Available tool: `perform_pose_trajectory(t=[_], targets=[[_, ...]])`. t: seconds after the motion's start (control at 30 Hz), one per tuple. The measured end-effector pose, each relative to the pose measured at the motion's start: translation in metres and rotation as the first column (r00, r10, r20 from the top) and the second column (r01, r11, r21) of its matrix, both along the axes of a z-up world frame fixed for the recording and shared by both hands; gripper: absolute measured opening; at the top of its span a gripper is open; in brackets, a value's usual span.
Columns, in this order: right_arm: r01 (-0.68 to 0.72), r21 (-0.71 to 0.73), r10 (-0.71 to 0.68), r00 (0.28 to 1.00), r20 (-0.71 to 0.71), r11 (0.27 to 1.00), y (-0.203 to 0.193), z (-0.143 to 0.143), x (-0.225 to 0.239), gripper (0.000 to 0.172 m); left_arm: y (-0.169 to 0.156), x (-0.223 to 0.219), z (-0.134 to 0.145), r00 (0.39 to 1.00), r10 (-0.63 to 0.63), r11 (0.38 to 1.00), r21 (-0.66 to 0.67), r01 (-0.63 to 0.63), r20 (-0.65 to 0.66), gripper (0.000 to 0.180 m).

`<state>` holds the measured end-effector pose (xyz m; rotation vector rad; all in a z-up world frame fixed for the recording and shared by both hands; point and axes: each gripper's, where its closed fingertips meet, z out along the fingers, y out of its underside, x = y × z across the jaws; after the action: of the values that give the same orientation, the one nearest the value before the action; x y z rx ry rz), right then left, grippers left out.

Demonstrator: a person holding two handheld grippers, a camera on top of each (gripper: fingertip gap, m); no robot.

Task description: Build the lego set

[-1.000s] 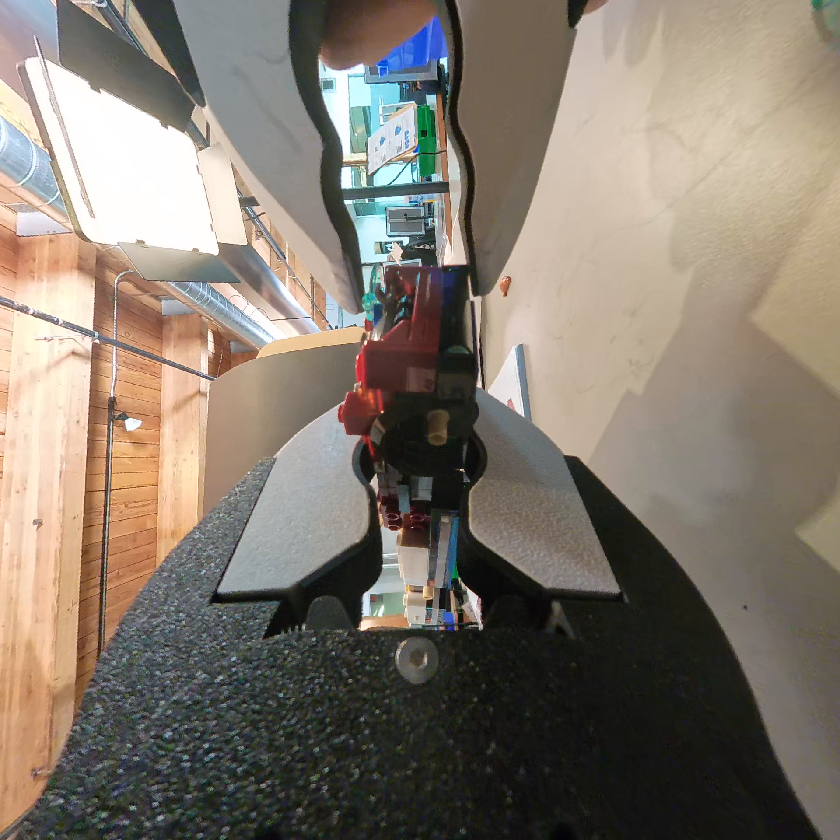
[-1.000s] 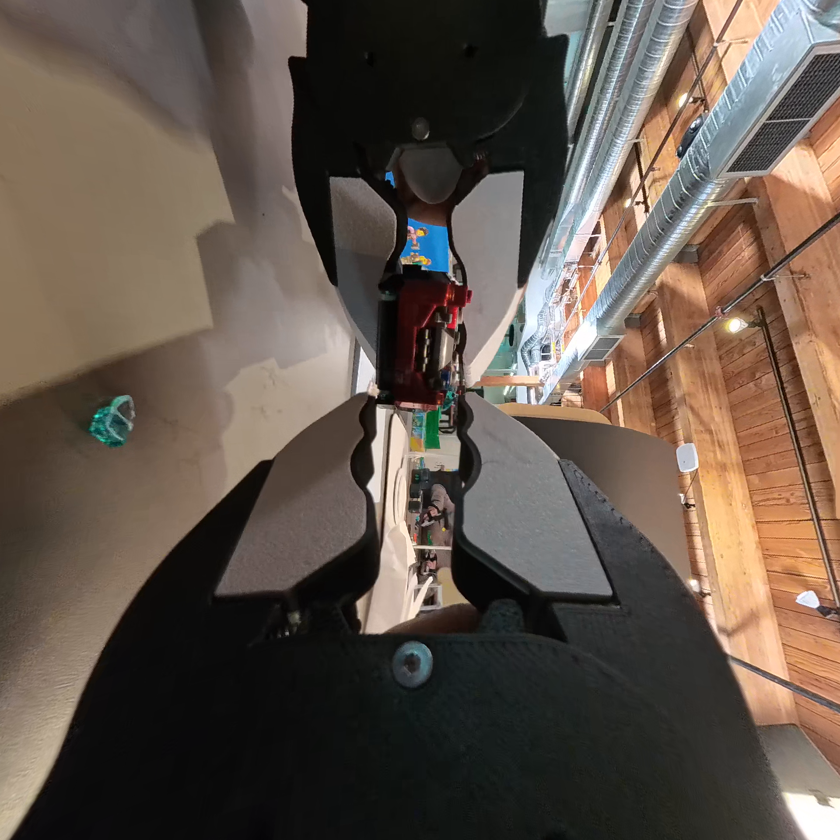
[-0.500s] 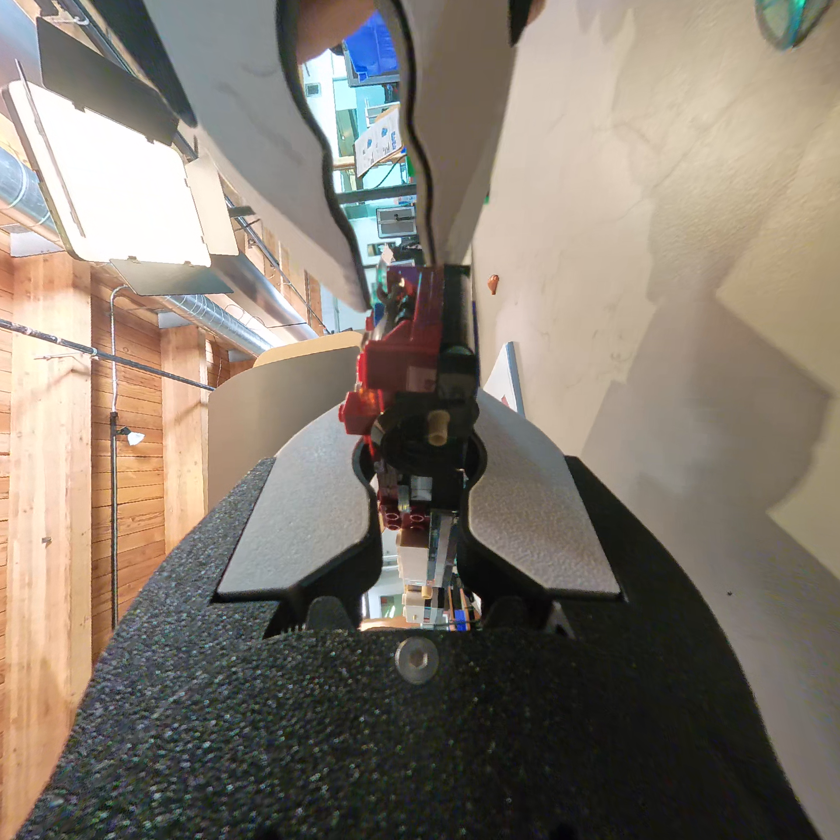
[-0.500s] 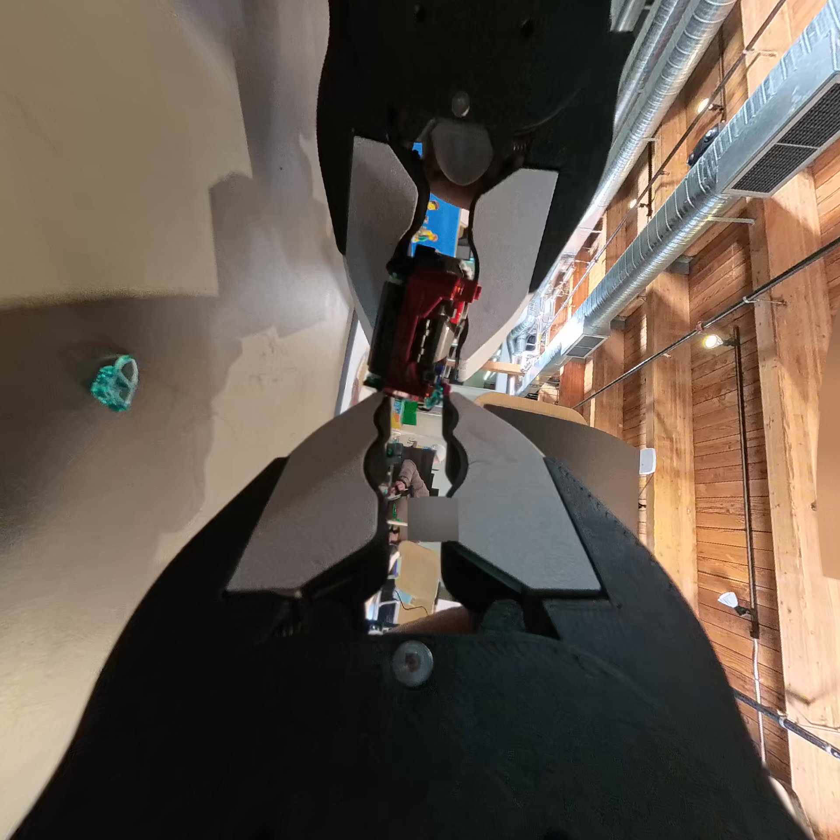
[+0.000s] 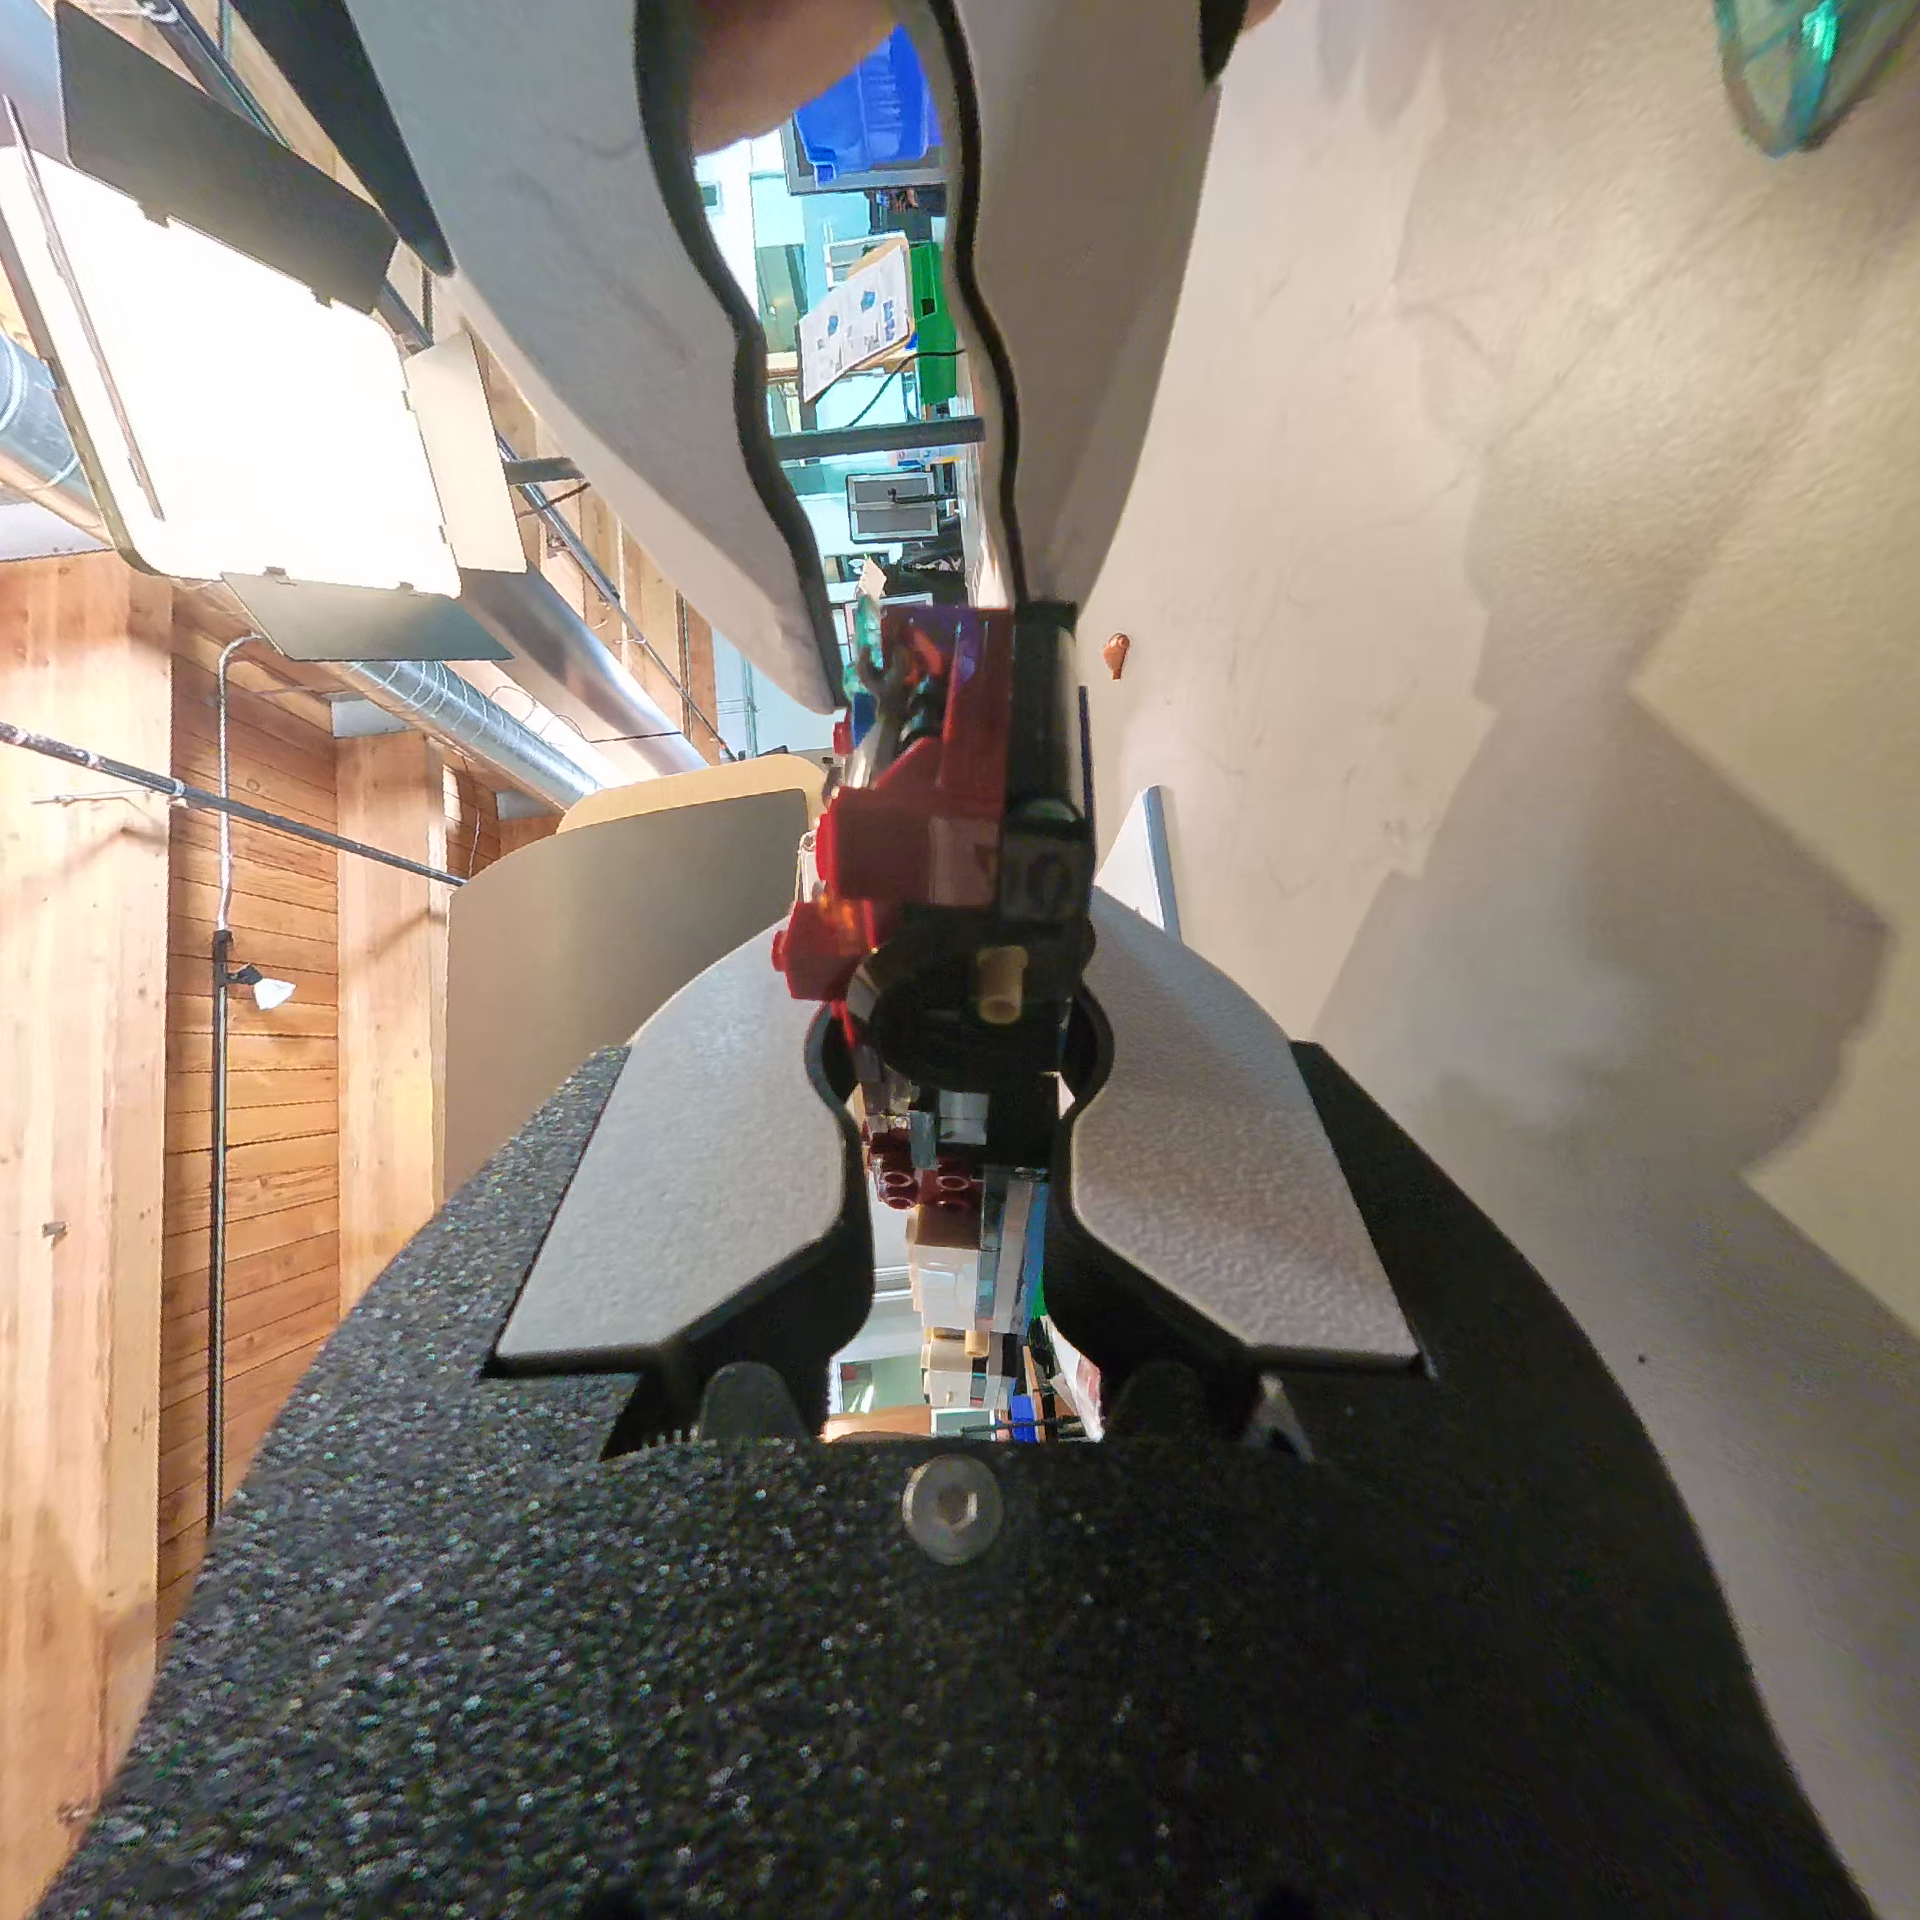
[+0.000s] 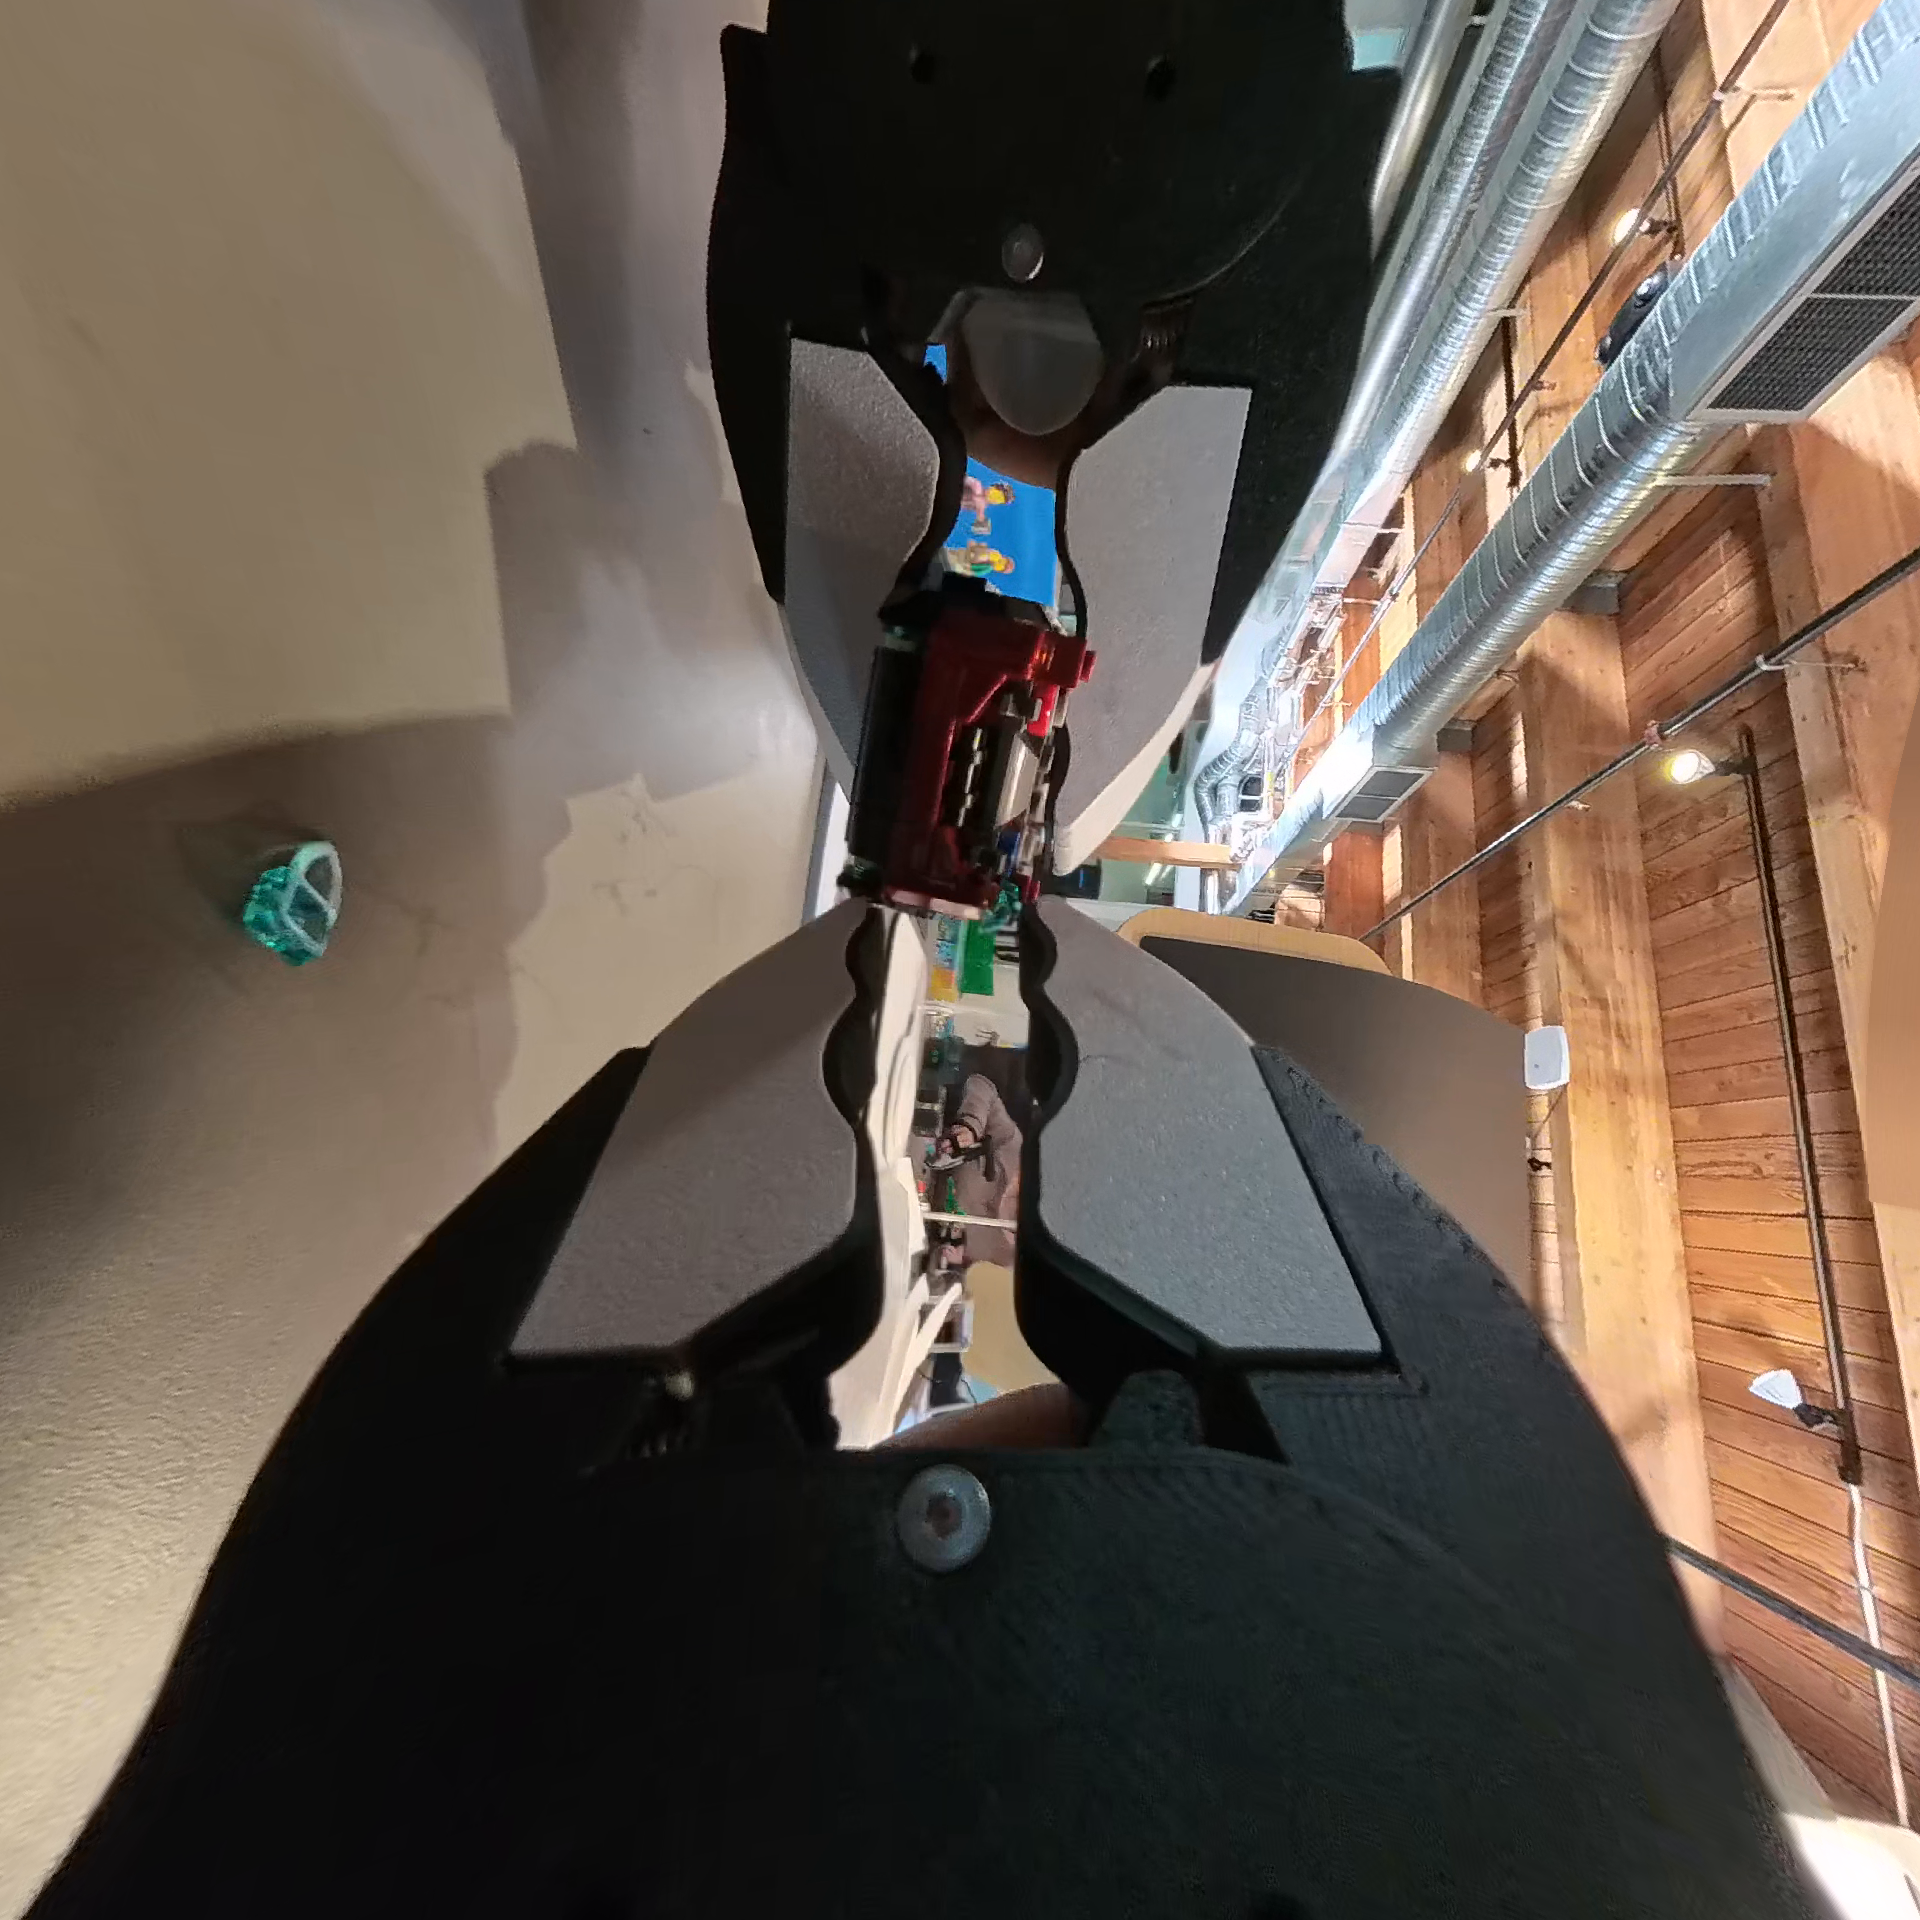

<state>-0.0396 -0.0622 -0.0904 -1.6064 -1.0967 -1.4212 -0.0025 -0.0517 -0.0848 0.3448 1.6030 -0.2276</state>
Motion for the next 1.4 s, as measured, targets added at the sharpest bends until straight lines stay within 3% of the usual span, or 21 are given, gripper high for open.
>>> perform_pose_trajectory(t=[0.57, 1.03, 1.1, 1.4], targets=[[-0.040, -0.041, 0.034, 0.990, -0.137, 0.998, -0.002, -0.007, 0.001, 0.031, 0.000, 0.003, -0.014, 0.999, 0.026, 0.999, -0.020, -0.026, -0.031, 0.035], [-0.043, -0.055, 0.031, 0.978, -0.206, 0.998, 0.001, -0.006, 0.008, 0.036, 0.003, 0.011, -0.014, 0.990, 0.033, 0.984, -0.169, -0.056, -0.138, 0.035], [-0.046, -0.060, 0.033, 0.979, -0.202, 0.997, 0.002, -0.007, 0.008, 0.043, 0.002, 0.011, -0.013, 0.990, 0.025, 0.983, -0.175, -0.049, -0.137, 0.035], [-0.021, -0.014, 0.019, 0.989, -0.146, 1.000, 0.002, 0.003, 0.015, 0.033, 0.002, 0.014, -0.005, 0.994, 0.066, 0.984, -0.157, -0.079, -0.090, 0.035]])
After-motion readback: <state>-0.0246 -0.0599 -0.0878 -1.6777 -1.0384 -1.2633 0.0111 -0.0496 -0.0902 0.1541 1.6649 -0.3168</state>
